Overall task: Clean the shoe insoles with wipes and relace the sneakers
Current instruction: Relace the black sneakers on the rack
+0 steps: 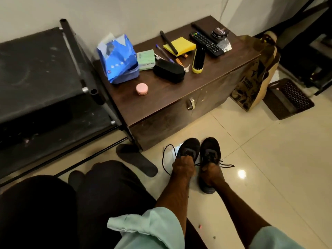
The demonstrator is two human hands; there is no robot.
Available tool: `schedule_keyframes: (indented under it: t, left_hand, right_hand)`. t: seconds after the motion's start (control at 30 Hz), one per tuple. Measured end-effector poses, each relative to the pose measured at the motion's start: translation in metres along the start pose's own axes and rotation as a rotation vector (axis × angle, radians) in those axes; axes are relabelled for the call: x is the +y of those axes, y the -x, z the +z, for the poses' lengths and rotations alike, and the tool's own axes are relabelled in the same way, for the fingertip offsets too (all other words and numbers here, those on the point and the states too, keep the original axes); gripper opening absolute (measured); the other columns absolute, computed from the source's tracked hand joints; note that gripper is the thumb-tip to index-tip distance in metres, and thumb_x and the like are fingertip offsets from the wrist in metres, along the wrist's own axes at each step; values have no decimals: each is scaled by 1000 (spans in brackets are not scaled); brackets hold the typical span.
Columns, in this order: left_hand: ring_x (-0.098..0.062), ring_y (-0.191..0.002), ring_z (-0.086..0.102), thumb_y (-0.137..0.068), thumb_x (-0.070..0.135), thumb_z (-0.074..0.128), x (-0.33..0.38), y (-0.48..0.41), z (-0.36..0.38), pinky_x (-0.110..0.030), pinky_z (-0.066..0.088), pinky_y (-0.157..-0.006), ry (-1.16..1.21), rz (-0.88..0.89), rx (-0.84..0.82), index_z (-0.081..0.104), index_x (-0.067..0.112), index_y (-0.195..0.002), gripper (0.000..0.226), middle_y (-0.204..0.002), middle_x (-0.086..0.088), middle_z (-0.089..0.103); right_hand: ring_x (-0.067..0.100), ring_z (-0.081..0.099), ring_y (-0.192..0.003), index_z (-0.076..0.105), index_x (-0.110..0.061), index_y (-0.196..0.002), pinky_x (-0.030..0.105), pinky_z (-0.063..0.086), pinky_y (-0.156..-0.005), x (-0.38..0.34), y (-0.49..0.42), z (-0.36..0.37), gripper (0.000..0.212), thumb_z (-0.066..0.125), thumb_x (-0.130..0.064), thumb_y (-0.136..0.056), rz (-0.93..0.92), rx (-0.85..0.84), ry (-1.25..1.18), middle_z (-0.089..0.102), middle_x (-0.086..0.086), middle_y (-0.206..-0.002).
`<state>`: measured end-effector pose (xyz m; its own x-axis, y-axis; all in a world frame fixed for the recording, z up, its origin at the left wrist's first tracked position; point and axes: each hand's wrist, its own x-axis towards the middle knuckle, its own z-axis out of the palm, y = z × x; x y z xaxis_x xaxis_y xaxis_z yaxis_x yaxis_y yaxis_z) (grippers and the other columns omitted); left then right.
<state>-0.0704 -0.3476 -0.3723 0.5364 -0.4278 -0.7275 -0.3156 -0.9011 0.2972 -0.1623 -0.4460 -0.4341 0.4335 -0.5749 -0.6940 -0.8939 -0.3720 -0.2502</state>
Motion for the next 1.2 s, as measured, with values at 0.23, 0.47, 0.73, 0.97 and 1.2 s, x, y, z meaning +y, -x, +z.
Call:
schedule_keyframes:
  t: [0.23,0.47,0.73,0.97,1.2]
  left_hand:
    - [-35,-131,42,-96,35,60,-17,-30,40,-44,41,-108,-51,-146,-45,54,13,-137,47,-143,-18,45]
    - [-35,-139,39,-95,35,64,-28,-40,58,-41,37,-112,-75,-192,-196,39,14,-149,64,-152,-15,39]
    - [-35,-138,42,-97,29,61,-34,-33,71,-42,38,-112,-42,-237,-224,35,13,-152,63,-152,-15,40]
    - [-33,-135,46,-96,24,63,-34,-27,70,-39,40,-110,-90,-199,-155,41,10,-147,58,-148,-15,46]
    - [-33,-133,48,-89,21,74,-25,-16,59,-37,43,-106,-183,-146,-139,46,8,-142,62,-145,-14,48]
  right_hand:
    - [46,37,-128,47,-9,-136,49,45,-106,45,-2,55,55,69,-26,-88,209,20,96,27,25,-140]
    - [43,48,-127,48,-1,-137,44,45,-104,56,-12,78,48,62,-24,-97,280,-26,-35,38,28,-139]
    - [42,58,-112,56,1,-117,43,49,-90,51,3,77,46,65,-39,-95,100,123,-170,57,24,-120]
    - [42,63,-106,62,-6,-123,41,53,-83,41,22,68,46,66,-40,-93,52,192,-285,65,21,-116]
    - [44,63,-113,61,-4,-129,41,52,-88,39,34,47,52,71,-38,-91,37,188,-330,65,23,-121]
